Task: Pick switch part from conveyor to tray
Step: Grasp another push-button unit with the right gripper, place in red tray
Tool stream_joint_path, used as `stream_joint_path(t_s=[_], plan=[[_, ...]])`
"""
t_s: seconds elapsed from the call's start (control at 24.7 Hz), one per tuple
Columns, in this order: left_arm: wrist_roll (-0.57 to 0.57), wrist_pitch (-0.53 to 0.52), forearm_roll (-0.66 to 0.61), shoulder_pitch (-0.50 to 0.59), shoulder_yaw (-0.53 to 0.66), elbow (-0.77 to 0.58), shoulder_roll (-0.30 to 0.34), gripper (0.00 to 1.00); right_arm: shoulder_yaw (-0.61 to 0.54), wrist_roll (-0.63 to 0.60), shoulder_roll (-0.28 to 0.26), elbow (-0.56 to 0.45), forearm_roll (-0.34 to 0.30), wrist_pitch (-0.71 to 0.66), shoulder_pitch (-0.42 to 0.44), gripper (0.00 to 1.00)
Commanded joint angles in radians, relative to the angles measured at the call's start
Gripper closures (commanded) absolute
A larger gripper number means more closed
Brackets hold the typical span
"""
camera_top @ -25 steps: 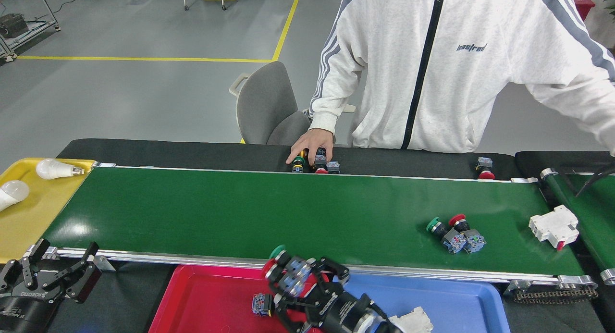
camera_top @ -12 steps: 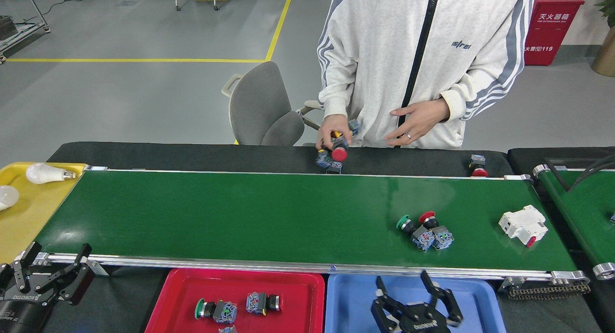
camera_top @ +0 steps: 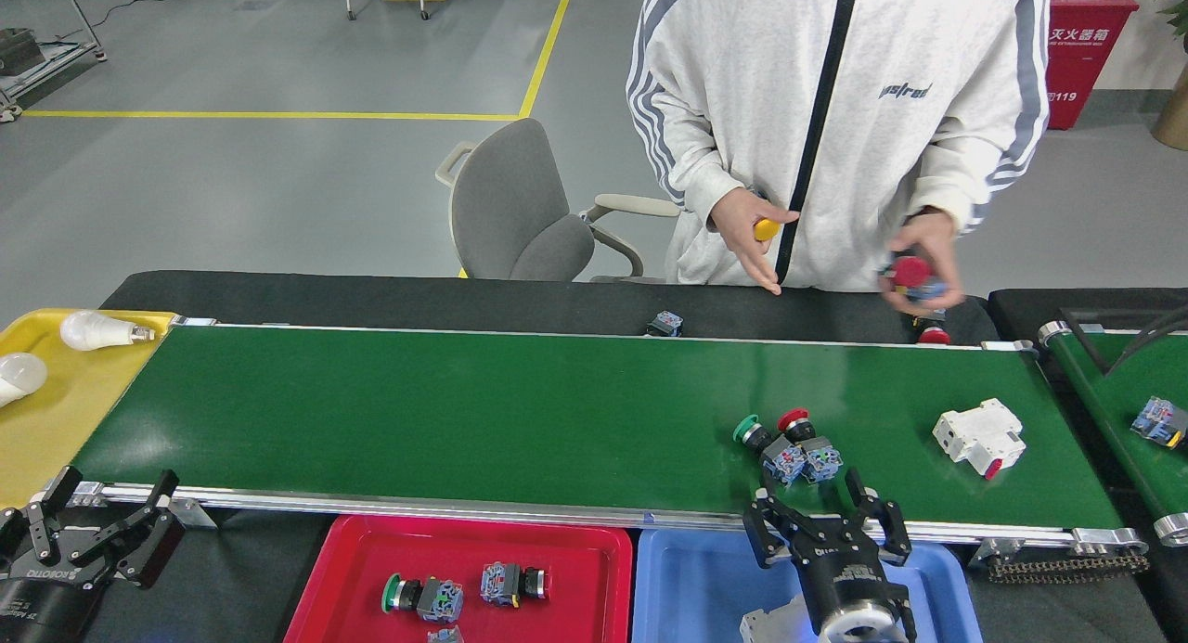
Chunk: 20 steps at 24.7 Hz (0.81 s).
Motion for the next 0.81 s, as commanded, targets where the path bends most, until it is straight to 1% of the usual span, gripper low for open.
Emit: stream_joint_path(t_s=[0.0, 0.12, 0.36, 0.53, 0.65, 0.69, 0.73, 0.77], plan=[[0.004, 0.002, -0.001, -0.015, 0.002, -0.012, 0.015, 0.00, 0.016, 0.027, 0.008, 0.012, 0.002, 0.003, -0.028, 0.01], [0.004, 0.002, -0.003, -0.015, 0.002, -0.010, 0.015, 0.00, 0.039, 0.035, 0.025, 0.052, 0.002, 0.001, -0.064, 0.01], [0.004, 0.001, -0.003, -0.018, 0.000, -0.010, 0.015, 0.00, 0.045, 0.036, 0.022, 0.084, -0.001, 0.001, -0.098, 0.01], [0.004, 0.001, -0.004, -0.024, -0.001, -0.009, 0.015, 0.00, 0.045, 0.036, 0.032, 0.162, -0.003, 0.001, -0.166, 0.01], [0.004, 0.001, -0.006, -0.030, -0.003, -0.009, 0.012, 0.00, 0.047, 0.036, 0.062, 0.248, -0.003, 0.001, -0.226, 0.01], [0.004, 0.001, -0.006, -0.035, -0.014, -0.009, 0.012, 0.00, 0.050, 0.036, 0.071, 0.277, 0.000, 0.001, -0.241, 0.06], [0.004, 0.001, -0.006, -0.041, -0.027, -0.009, 0.012, 0.00, 0.056, 0.036, 0.075, 0.297, 0.003, 0.000, -0.250, 0.20], [0.004, 0.002, -0.006, -0.050, -0.046, -0.009, 0.012, 0.00, 0.071, 0.036, 0.072, 0.311, 0.005, 0.000, -0.259, 0.46]])
